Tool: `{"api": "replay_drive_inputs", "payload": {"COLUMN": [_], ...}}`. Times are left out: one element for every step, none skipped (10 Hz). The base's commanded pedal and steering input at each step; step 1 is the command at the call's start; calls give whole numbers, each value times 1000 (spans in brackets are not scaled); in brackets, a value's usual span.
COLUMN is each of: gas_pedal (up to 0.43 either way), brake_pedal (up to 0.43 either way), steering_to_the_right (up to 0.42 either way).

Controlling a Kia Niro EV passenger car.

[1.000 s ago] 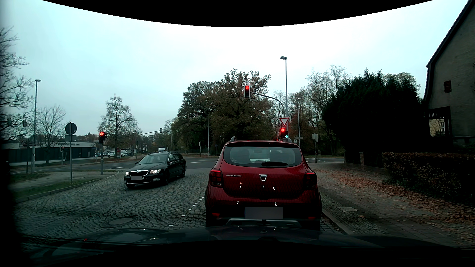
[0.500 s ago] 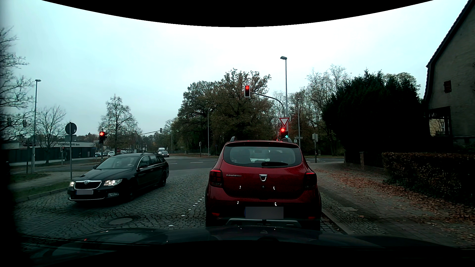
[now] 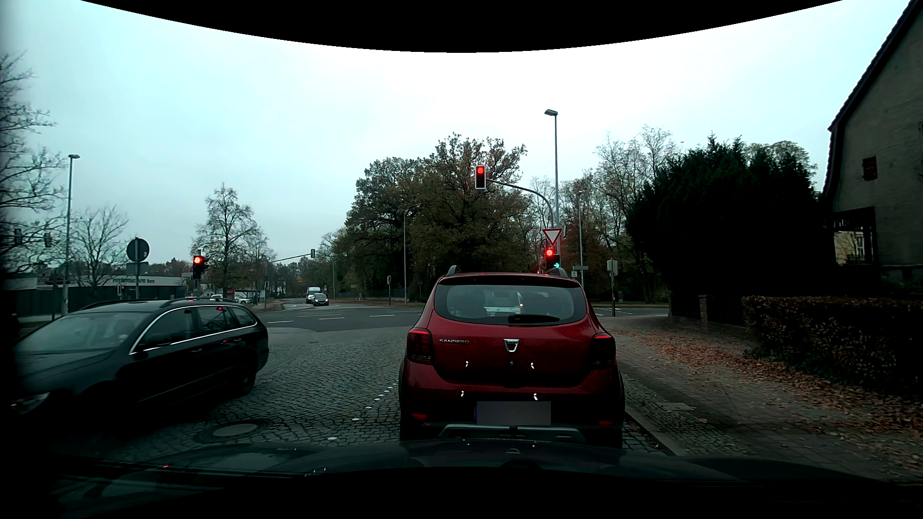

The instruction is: Follow the waypoints while adhering to traffic rules and regulations

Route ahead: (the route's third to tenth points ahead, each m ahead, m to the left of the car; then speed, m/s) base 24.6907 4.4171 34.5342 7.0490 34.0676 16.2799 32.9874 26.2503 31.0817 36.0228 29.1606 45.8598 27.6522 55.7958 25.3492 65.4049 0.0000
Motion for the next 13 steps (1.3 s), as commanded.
{"api": "replay_drive_inputs", "payload": {"gas_pedal": [0,0,0,0,0,0,0,0,0,0,0,0,0], "brake_pedal": [280,287,293,305,311,341,366,396,421,433,433,427,402], "steering_to_the_right": [3,3,3,3,3,3,3,3,3,3,2,3,3]}}
